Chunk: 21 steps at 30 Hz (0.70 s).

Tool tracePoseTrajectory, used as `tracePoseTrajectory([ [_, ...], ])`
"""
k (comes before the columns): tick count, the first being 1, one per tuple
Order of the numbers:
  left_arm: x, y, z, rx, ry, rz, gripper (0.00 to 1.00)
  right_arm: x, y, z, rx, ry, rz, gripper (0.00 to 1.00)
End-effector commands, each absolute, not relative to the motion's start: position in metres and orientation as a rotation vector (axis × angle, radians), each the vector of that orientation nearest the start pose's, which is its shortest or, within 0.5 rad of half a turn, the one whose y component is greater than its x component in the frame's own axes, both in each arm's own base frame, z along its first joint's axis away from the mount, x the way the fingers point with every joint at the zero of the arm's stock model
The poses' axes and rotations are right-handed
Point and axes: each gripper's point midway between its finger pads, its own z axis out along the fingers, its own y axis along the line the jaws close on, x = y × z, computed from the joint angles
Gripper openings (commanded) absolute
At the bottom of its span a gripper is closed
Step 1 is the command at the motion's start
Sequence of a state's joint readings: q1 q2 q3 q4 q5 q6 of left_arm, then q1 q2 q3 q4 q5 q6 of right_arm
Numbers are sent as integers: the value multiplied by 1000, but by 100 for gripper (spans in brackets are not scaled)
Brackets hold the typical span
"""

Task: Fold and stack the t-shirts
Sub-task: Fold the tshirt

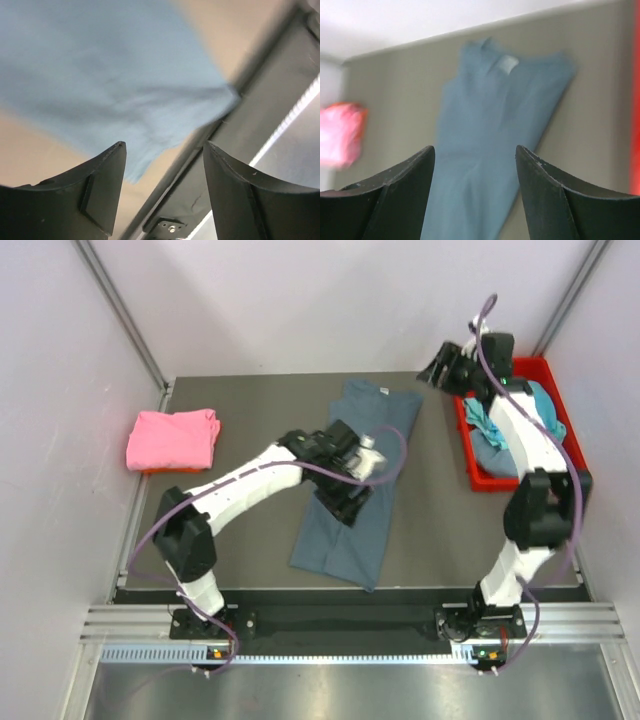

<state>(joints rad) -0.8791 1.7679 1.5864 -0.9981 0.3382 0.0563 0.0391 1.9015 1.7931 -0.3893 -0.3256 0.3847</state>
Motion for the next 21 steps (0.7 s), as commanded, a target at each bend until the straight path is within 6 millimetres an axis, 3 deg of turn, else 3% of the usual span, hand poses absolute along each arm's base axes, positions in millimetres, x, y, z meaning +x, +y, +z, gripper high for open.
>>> tracePoseTrajectory([
  [1,247,-275,157,896,2622,-619,67,439,143,212,228,2286,939,66],
  [3,269,-246,151,674,2686,-618,67,400,163,204,205,2328,1044,65],
  [4,268,-237,142,589,2737,-637,66,370,166,188,217,2377,1065,65],
  [6,274,-222,136,464,2774,-692,66,334,180,173,191,2442,1109,64],
  [7,270,-216,127,422,2812,-705,66,310,181,149,217,2516,1109,64],
  [8,269,-213,124,375,2829,-723,66,292,185,148,194,2534,1104,64],
  [10,259,-206,115,302,2876,-795,66,259,185,125,204,2607,1100,64],
  [15,243,-193,96,136,2935,-905,66,204,191,84,275,2744,1153,64],
  [16,233,-190,88,110,2962,-923,66,189,189,70,308,2788,1157,64],
  [21,219,-191,71,33,2978,-984,66,165,196,47,352,2837,1202,63],
])
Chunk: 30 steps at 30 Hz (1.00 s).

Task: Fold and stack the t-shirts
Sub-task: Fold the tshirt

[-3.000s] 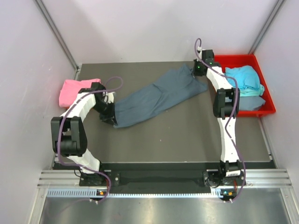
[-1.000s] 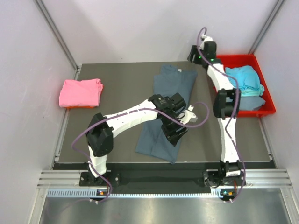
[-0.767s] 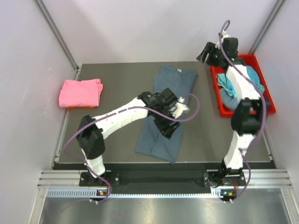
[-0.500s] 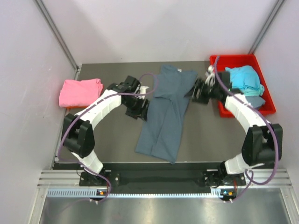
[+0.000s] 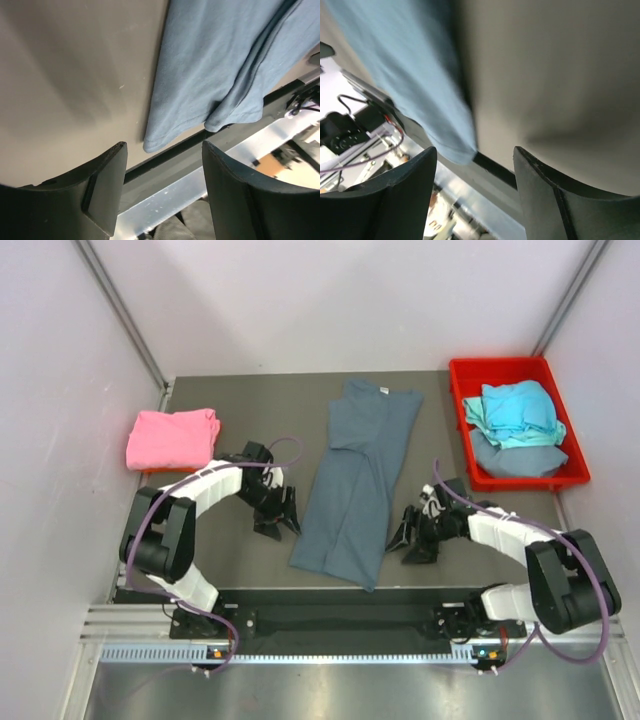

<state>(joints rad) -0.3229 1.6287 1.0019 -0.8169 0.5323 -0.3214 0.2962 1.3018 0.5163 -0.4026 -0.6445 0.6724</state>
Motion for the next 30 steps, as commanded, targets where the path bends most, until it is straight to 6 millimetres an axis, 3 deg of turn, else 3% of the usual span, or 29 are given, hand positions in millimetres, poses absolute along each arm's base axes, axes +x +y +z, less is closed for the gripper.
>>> tracePoseTrajectory([
  [1,216,-190,65,16,2992,-987,66,162,198,43,356,2853,1211,62],
  [12,224,-199,46,-58,3044,-1039,64,164,243,37,275,2927,1286,59],
  [30,194,-194,41,-118,3126,-1064,54,123,228,9,295,3087,1080,56],
])
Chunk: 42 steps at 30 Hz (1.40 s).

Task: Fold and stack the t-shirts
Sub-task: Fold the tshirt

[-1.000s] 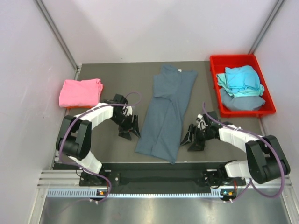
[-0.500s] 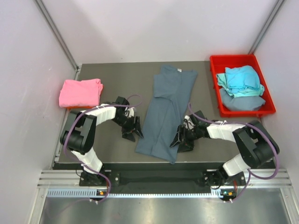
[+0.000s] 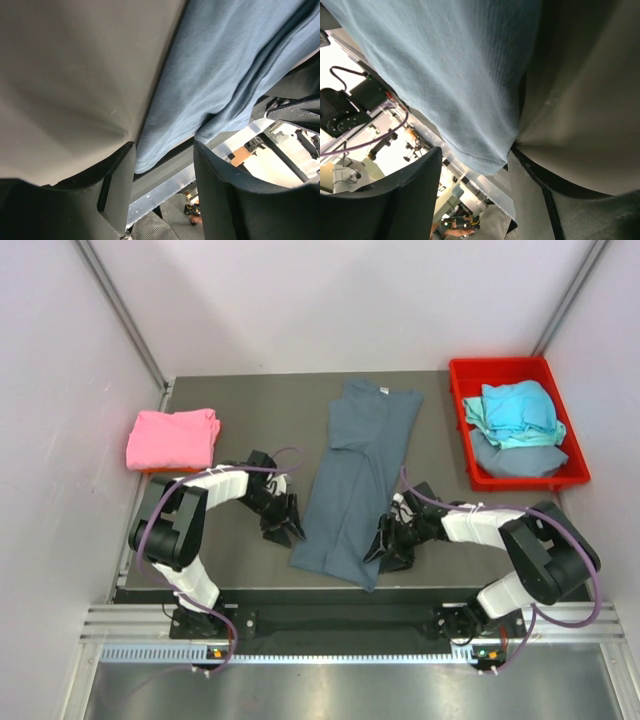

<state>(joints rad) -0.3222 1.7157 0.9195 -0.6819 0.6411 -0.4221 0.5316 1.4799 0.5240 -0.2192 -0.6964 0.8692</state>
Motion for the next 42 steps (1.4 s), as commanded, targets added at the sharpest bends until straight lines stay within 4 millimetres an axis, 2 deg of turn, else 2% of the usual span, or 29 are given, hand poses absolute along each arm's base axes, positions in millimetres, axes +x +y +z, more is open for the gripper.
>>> tracePoseTrajectory([
  [1,191,-193,39,-126,3136,-1062,54,123,230,8,288,3087,1081,56],
  [4,185,-193,37,-155,3138,-1075,52,120,235,6,270,3097,1072,55],
  [5,186,-194,37,-154,3131,-1079,47,119,236,6,258,3099,1073,54],
  [9,185,-199,38,-139,3126,-1099,39,120,237,1,249,3107,1049,47],
  [12,185,-202,40,-126,3117,-1121,34,123,239,2,226,3096,1044,34],
  [13,184,-204,40,-122,3117,-1126,33,125,238,2,223,3091,1032,24],
  [14,185,-205,40,-122,3112,-1130,33,125,238,1,222,3091,1028,19],
  [17,182,-207,39,-118,3113,-1145,30,124,235,0,227,3092,1009,10],
  [18,180,-208,39,-118,3113,-1153,26,124,235,1,224,3088,1009,8],
  [19,180,-209,39,-116,3111,-1158,13,124,234,1,221,3083,1005,4],
  [21,180,-209,41,-112,3109,-1168,4,126,233,5,207,3065,1003,0],
  [23,179,-209,43,-108,3112,-1174,0,131,233,8,192,3038,1000,0],
  [26,181,-212,51,-90,3092,-1200,0,142,225,17,167,2987,962,0],
  [34,198,-222,96,96,2942,-1213,0,177,201,55,104,2809,936,0],
  [35,207,-225,105,129,2902,-1209,0,182,200,61,102,2788,940,0],
  [40,228,-229,119,228,2835,-1169,0,208,198,90,57,2668,951,0],
  [42,243,-233,125,258,2800,-1152,0,223,198,102,56,2625,949,0],
])
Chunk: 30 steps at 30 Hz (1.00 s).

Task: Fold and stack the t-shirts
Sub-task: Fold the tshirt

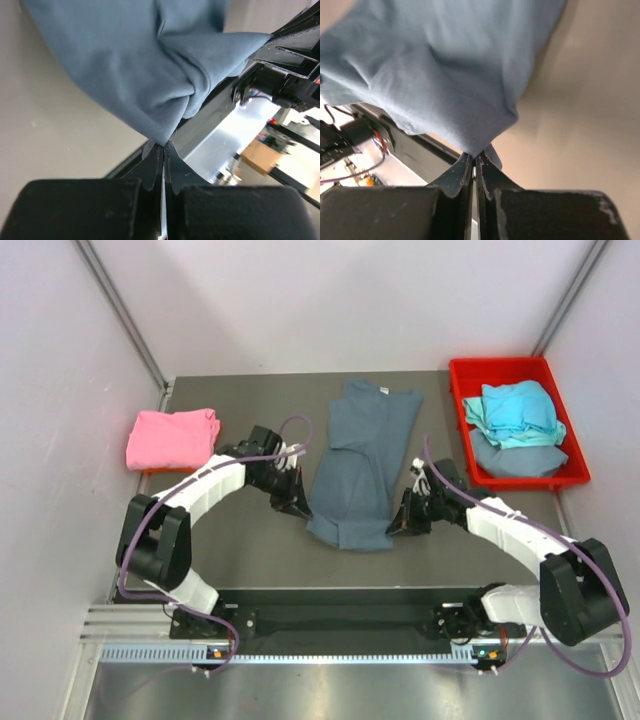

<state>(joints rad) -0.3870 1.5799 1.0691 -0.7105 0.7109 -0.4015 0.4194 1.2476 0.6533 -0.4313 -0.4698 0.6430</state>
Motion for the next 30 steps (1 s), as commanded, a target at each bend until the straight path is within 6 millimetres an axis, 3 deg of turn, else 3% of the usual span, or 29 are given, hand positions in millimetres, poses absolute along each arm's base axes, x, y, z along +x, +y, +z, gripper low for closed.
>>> tracePoseTrajectory([
  [1,249,-234,128,269,2785,-1143,0,230,194,105,64,2606,937,0],
  [7,297,-244,138,351,2707,-1079,0,292,179,147,120,2448,898,0],
  [11,343,-254,140,367,2653,-1045,0,328,172,170,135,2359,886,0],
  [19,429,-273,138,379,2566,-1011,0,366,166,162,158,2320,872,0],
  [30,494,-288,116,367,2498,-1002,0,428,150,141,193,2320,835,0],
])
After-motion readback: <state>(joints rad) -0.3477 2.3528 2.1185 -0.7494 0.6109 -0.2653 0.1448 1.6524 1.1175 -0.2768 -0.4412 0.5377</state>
